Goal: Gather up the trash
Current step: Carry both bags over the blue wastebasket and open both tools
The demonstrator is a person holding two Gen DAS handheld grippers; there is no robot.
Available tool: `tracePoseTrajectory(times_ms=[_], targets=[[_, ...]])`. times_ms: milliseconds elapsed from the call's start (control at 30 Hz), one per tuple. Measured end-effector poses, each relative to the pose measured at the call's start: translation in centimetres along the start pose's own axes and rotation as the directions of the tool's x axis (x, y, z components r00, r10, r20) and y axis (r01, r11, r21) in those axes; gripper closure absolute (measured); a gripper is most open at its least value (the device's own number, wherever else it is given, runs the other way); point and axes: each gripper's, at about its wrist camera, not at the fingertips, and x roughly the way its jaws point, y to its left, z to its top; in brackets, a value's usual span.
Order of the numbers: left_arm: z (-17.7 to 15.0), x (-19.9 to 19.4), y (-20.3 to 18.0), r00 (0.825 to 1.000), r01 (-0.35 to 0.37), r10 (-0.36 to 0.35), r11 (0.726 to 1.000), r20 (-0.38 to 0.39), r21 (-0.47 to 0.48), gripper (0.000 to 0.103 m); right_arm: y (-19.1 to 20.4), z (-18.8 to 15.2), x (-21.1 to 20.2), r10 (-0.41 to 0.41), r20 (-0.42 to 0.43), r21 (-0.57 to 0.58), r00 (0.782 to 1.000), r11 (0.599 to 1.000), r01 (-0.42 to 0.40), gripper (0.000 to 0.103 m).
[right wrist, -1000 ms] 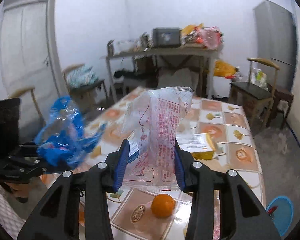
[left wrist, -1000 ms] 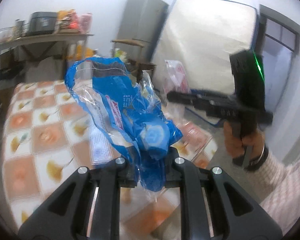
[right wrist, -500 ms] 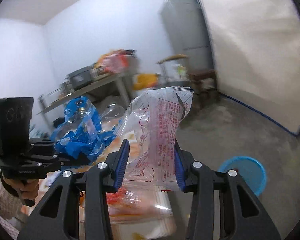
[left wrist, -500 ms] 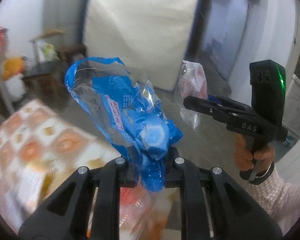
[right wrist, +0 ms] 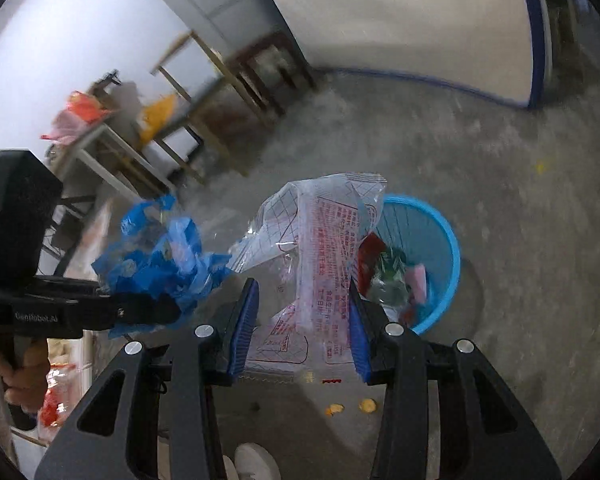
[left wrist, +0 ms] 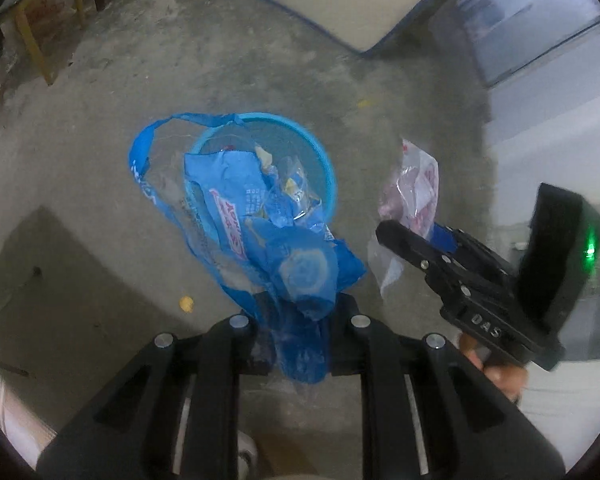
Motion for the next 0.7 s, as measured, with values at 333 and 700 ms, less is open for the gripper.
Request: tracePoseTrajectory(times_ms=[333, 700], targets=[[6.0, 8.6, 3.3, 0.995, -0.096, 0.094, 0.982, -0.022, -0.163, 0.036, -7.3, 3.9, 11.1, -0.045, -0.118, 0.145, 0.992, 0.988, 0.062, 0.045], [5.9, 4.0, 2.2, 0.994, -0.007, 0.020, 0.991, 0.103, -0.130, 0.022, -9.4, 4.8, 11.8, -0.138, -0.065, 0.176, 0.988, 0.973, 0.147, 0.029]])
